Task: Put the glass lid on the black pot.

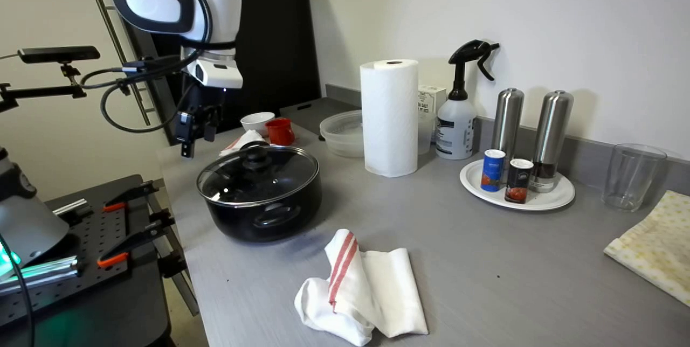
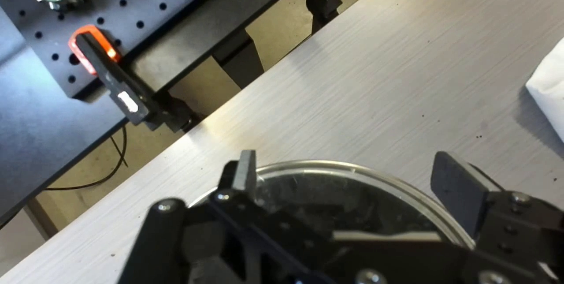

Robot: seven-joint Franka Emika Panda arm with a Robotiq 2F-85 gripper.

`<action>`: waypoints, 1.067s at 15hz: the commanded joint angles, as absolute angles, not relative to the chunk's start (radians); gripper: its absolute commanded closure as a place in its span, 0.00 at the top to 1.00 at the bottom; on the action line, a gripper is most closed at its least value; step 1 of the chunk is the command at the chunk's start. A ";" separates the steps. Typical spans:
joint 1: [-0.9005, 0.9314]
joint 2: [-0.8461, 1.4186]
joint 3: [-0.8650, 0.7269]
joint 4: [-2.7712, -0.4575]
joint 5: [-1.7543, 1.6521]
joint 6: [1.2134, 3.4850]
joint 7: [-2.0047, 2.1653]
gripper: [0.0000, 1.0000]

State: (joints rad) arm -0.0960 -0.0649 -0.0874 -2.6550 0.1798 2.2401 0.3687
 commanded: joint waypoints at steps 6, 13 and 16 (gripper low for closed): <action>-0.055 -0.054 -0.050 -2.702 0.306 2.267 0.341 1.00; -0.060 0.013 -0.056 -2.667 0.365 2.251 0.308 1.00; -0.063 0.042 -0.057 -2.651 0.379 2.249 0.296 1.00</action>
State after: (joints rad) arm -0.0618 0.0036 -0.0532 -2.6793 0.3449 2.2533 0.3328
